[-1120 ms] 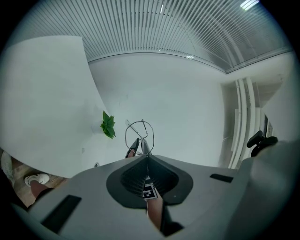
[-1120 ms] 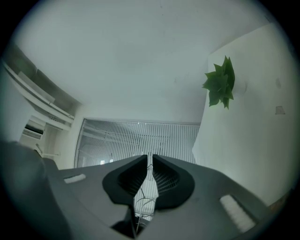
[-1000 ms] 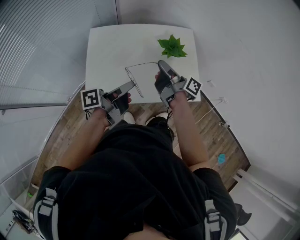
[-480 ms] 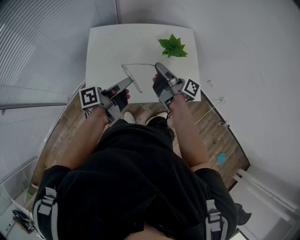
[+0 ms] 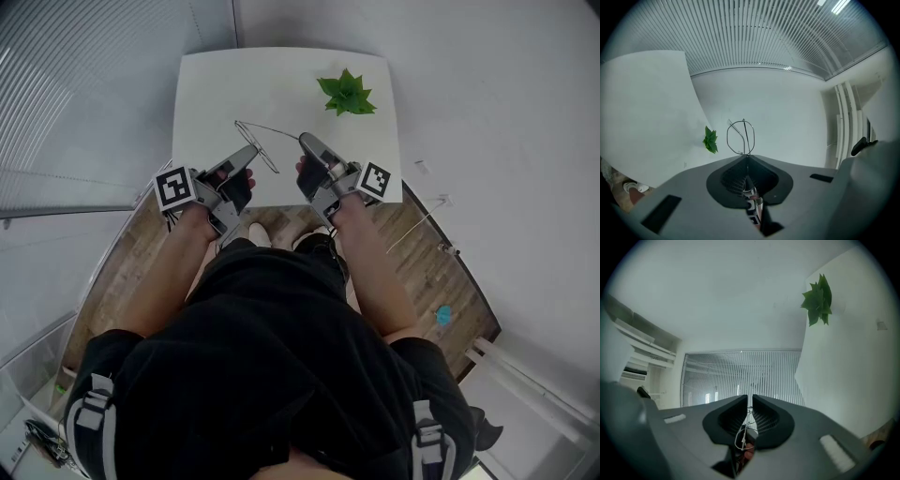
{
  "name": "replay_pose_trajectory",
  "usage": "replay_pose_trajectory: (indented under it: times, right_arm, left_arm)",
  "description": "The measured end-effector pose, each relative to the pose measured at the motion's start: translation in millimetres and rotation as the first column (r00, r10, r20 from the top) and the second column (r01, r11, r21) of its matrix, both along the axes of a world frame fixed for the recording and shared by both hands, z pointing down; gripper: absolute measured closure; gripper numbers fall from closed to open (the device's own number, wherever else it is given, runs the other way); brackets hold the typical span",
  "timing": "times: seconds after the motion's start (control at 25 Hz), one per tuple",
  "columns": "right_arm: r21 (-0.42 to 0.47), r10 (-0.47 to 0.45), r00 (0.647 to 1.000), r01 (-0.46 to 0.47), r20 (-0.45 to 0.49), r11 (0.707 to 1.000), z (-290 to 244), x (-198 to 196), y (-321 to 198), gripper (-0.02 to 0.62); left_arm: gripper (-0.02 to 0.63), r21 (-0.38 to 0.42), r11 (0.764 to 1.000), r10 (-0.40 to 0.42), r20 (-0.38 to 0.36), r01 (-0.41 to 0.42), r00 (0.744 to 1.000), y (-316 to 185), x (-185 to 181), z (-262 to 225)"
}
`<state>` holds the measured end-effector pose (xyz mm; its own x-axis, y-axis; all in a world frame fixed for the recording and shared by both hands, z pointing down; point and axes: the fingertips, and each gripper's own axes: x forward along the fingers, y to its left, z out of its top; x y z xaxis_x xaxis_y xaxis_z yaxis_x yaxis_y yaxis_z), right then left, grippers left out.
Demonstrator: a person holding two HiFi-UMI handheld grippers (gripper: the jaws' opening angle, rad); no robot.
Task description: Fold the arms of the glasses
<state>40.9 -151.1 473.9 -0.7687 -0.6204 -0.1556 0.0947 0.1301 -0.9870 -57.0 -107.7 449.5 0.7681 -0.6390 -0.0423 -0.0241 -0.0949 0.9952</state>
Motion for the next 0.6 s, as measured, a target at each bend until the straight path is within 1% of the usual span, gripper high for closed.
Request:
replay_pose_trajectory:
  times: [0.24, 0.6]
  right_arm:
    - [0.006, -0.042, 0.999, 0.042, 0.012, 0.999, -4, -9, 20, 0.551]
    - [0.009, -0.092, 0.996, 0.092, 0.017, 0.996, -3, -23, 41, 0.552]
  left_arm:
    - [0.594, 0.021, 0.999, -0.029, 0.005, 0.029, 1.000, -1, -1, -7]
    - [0.594, 0.028, 0.998, -0.055, 0.007, 0.055, 0.998, -1, -3, -12]
